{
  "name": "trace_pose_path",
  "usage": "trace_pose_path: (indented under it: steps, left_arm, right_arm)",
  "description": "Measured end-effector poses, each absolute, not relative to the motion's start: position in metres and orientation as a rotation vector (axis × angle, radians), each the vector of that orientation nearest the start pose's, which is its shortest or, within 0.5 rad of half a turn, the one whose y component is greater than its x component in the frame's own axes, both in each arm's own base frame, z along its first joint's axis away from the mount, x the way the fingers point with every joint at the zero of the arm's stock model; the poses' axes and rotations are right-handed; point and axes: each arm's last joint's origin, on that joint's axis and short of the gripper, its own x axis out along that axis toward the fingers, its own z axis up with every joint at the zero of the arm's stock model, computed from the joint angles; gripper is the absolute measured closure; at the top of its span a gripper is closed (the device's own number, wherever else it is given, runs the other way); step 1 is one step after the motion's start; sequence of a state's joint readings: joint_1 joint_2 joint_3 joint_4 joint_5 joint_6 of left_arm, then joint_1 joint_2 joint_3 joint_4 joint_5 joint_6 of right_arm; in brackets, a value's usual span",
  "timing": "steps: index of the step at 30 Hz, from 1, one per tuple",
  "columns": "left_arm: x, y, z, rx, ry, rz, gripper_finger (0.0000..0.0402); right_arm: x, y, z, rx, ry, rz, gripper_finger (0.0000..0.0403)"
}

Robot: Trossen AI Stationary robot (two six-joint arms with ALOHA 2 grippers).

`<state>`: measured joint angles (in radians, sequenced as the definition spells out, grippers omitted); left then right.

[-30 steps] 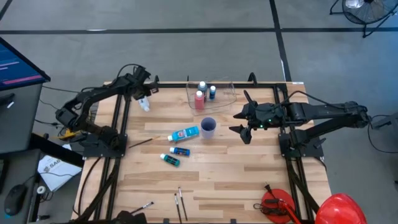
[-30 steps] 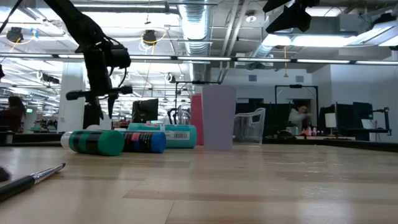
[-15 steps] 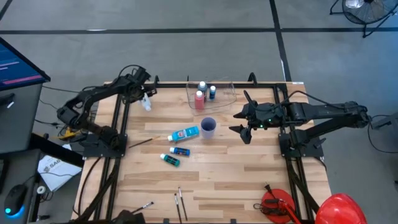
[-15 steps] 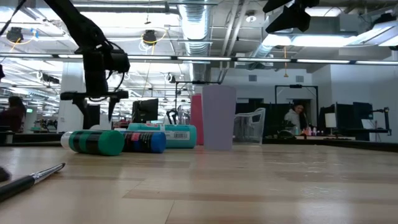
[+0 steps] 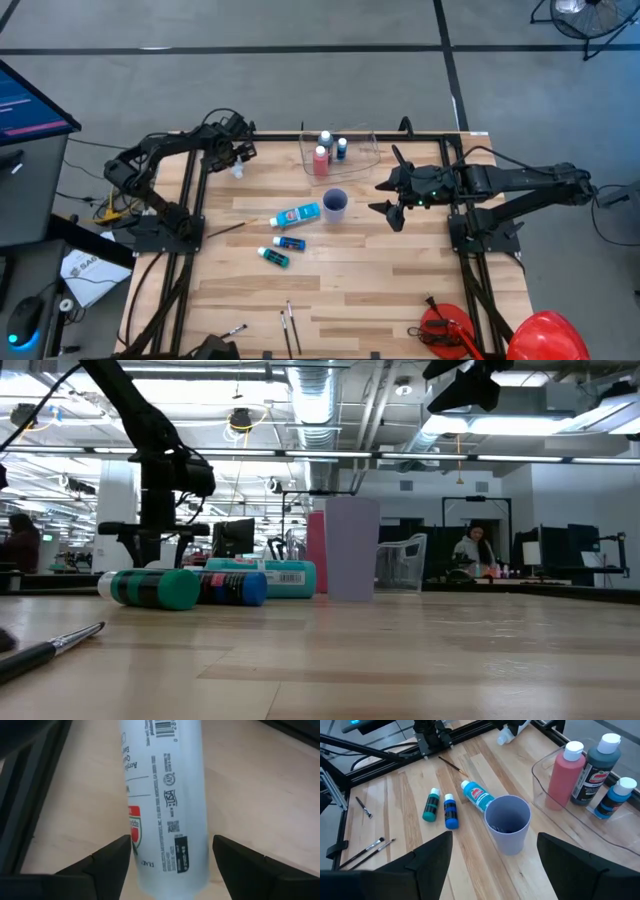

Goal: Pick & Place Paint Supplies
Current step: Put the white paint bottle into the transparent bin

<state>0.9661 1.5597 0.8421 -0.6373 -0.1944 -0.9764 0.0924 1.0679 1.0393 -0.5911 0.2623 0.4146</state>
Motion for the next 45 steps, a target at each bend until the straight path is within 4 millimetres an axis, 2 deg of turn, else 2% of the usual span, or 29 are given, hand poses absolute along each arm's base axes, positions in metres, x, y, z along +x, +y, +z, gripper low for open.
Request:
trace_pose_path:
  steps: [4, 10, 12, 16, 25, 34, 38, 43, 45]
  left_arm:
    - [0.144, 0.218, 0.158, -1.262, 0.769, 1.596, 0.0158]
    - [0.147, 0.215, 0.157, -1.239, 0.793, 1.567, 0.0237]
    - [0.148, 0.212, 0.155, -1.238, 0.8, 1.547, 0.0252]
    - [0.151, 0.202, 0.146, -1.263, 0.831, 1.483, 0.0252]
    - [0.169, 0.174, 0.139, -1.175, 0.922, 1.363, 0.0201]
    - [0.169, 0.175, 0.132, -1.192, 0.921, 1.35, 0.0157]
    - [0.171, 0.174, 0.127, -1.183, 0.951, 1.353, 0.0161]
    - [0.176, 0.169, 0.128, -1.145, 0.969, 1.336, 0.0204]
    - [0.177, 0.166, 0.13, -1.118, 0.977, 1.315, 0.0204]
  right_arm:
    - [0.217, 0.015, 0.332, 0.289, 0.567, -0.276, 0.012]
    - [0.217, 0.017, 0.332, 0.287, 0.569, -0.266, 0.012]
    - [0.217, 0.018, 0.332, 0.286, 0.57, -0.262, 0.012]
    - [0.217, 0.018, 0.332, 0.287, 0.57, -0.262, 0.012]
    - [0.217, 0.018, 0.332, 0.289, 0.569, -0.263, 0.012]
    - [0.217, 0.02, 0.332, 0.32, 0.566, -0.266, 0.012]
    - [0.216, 0.023, 0.332, 0.316, 0.568, -0.251, 0.012]
    - [0.216, 0.026, 0.332, 0.312, 0.57, -0.239, 0.012]
    - [0.216, 0.026, 0.332, 0.308, 0.57, -0.237, 0.012]
